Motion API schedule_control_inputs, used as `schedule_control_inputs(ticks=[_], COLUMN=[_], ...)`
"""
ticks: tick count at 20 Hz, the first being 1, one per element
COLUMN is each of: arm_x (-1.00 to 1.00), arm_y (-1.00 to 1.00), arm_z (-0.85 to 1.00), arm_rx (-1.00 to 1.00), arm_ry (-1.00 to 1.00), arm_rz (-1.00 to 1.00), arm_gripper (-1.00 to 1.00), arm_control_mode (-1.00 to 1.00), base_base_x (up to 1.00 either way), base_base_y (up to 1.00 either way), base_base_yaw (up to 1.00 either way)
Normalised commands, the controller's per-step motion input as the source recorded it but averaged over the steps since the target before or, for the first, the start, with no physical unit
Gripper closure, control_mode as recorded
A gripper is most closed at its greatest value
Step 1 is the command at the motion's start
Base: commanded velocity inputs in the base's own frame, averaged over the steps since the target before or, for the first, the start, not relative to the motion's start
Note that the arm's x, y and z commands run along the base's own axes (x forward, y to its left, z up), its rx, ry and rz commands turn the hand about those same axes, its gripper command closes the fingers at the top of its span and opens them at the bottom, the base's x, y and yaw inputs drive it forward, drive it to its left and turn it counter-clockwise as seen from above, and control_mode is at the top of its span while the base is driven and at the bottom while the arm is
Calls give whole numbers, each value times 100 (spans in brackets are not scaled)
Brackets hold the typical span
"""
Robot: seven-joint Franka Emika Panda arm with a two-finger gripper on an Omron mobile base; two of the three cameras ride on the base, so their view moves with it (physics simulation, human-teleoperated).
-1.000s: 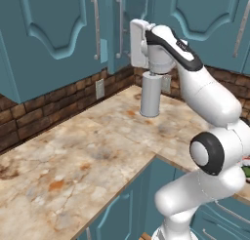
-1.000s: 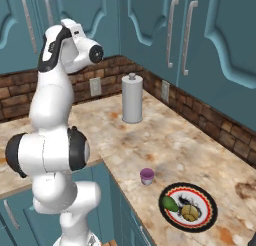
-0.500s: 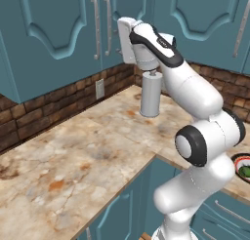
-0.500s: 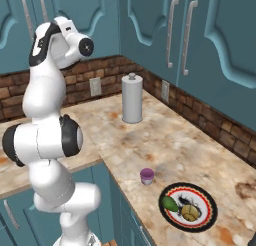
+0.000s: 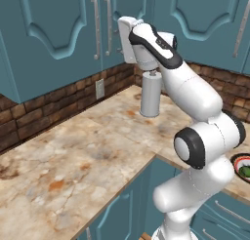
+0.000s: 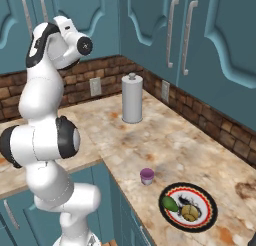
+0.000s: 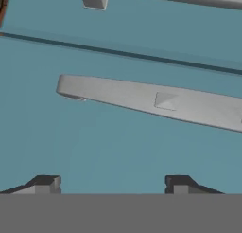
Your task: Pick the avocado and bread from the counter and place them on the plate. Then pick the jam from the cabinet and place it next to the plate. Lastly close the cabinet door.
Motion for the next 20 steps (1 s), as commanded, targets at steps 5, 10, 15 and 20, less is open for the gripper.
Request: schedule_control_inputs(ticks=[5, 10, 15, 20], arm_x=[0, 0, -19, -43], arm_y=[0, 0, -4, -1], arm_z=[0, 0, 0, 0], arm_rx=[0, 0, 3, 3], arm_ry=[0, 0, -10, -18], arm_rz=[0, 0, 0, 0], arm_gripper=[-100, -100, -100, -100], arm_control_mode=[-100, -100, -100, -100], base_base_x=[0, 0, 0, 0], base_base_y=[0, 0, 0, 0], base_base_yaw=[0, 0, 0, 0])
